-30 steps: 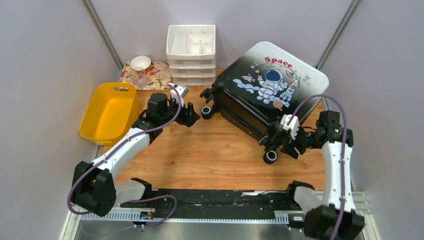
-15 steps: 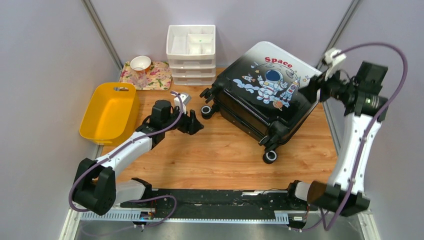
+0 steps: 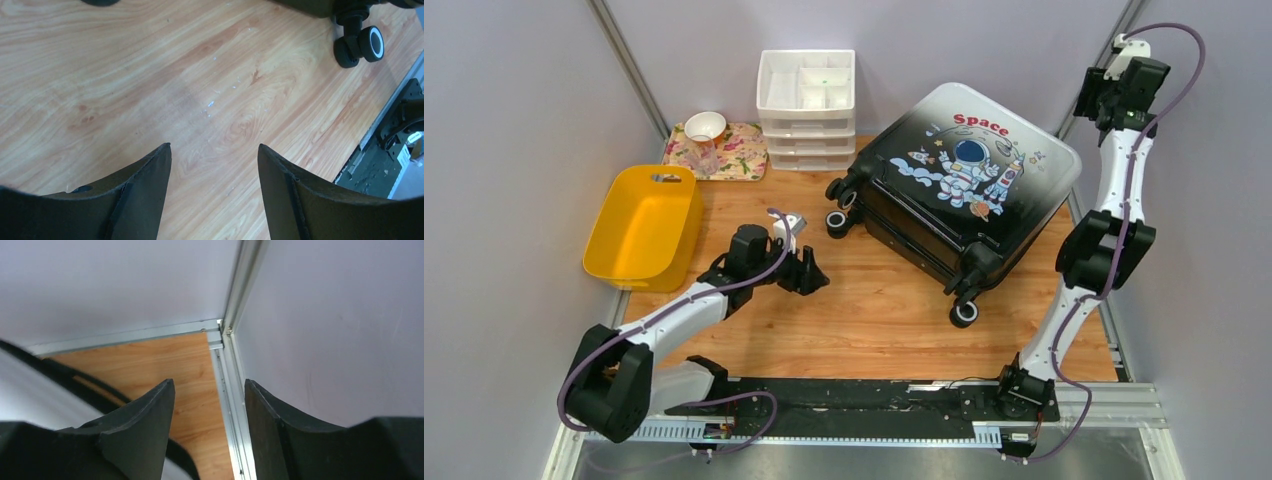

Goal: Open, take out, and arrange the luggage

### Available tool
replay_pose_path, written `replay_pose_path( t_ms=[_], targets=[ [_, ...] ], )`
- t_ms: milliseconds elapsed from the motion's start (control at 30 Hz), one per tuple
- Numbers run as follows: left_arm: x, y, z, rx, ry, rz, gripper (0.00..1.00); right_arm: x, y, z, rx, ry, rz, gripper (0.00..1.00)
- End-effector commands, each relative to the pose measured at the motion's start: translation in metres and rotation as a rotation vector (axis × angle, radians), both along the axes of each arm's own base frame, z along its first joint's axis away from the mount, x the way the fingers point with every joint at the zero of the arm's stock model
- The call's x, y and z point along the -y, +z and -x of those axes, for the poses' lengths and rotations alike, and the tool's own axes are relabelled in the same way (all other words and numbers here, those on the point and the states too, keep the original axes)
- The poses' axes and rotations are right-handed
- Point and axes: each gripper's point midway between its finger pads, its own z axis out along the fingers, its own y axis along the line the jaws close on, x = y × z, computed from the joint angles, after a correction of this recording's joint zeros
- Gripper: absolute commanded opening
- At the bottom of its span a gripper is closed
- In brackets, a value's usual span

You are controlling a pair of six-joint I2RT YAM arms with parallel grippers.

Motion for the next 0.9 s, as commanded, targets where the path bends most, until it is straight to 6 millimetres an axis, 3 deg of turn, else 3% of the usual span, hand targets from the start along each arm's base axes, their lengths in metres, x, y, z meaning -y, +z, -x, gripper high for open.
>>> replay_pose_path(
  t_ms=[0,133,200,300,333,400,433,500,533,600,633,700,733,767,833,867],
  targets=[
    [0.004,0.011,0.007,0.033,-0.009,0.048,0.72,0.040,0.012,-0.034,0.127,-0.162,0.032,0.57],
    [0.001,0.003,0.011,0.017,0.003,0.046,0.72,0.022,-0.055,-0.053,0.028,-0.036,-0.009,0.53],
    [0.001,0.000,0.013,0.006,0.011,0.050,0.72,0.008,-0.098,-0.055,-0.055,0.034,-0.012,0.52],
    [0.002,0.001,0.014,0.006,0.008,0.053,0.72,-0.011,-0.145,-0.048,-0.167,0.142,-0.052,0.50],
    [0.001,0.000,0.014,0.010,0.003,0.046,0.72,-0.028,-0.167,-0.038,-0.236,0.216,-0.106,0.50],
    [0.000,0.002,0.010,0.025,0.008,0.030,0.72,-0.043,-0.187,-0.024,-0.306,0.308,-0.134,0.48],
    [-0.001,0.002,0.007,0.042,0.008,0.017,0.72,-0.061,-0.202,-0.006,-0.373,0.382,-0.191,0.47],
    [-0.006,0.004,-0.003,0.066,0.045,-0.014,0.72,-0.073,-0.213,0.014,-0.431,0.466,-0.199,0.39],
    [-0.007,0.006,-0.007,0.080,0.056,-0.027,0.72,-0.089,-0.222,0.037,-0.490,0.518,-0.261,0.36],
    [-0.008,0.012,-0.020,0.111,0.089,-0.037,0.72,-0.100,-0.230,0.064,-0.533,0.605,-0.275,0.31],
    [-0.007,0.015,-0.025,0.123,0.094,-0.033,0.72,-0.114,-0.233,0.090,-0.581,0.642,-0.325,0.27],
    [-0.003,0.024,-0.037,0.144,0.111,-0.019,0.71,-0.122,-0.237,0.118,-0.622,0.709,-0.326,0.23],
    [0.000,0.028,-0.041,0.145,0.117,-0.007,0.71,-0.129,-0.229,0.136,-0.646,0.728,-0.342,0.21],
    [0.004,0.033,-0.048,0.151,0.115,0.004,0.71,-0.137,-0.239,0.158,-0.693,0.747,-0.381,0.19],
    [0.009,0.035,-0.052,0.133,0.112,0.017,0.71,-0.141,-0.230,0.189,-0.710,0.786,-0.400,0.16],
    [0.013,0.035,-0.057,0.121,0.109,0.018,0.71,-0.147,-0.238,0.211,-0.744,0.805,-0.435,0.15]
  ],
)
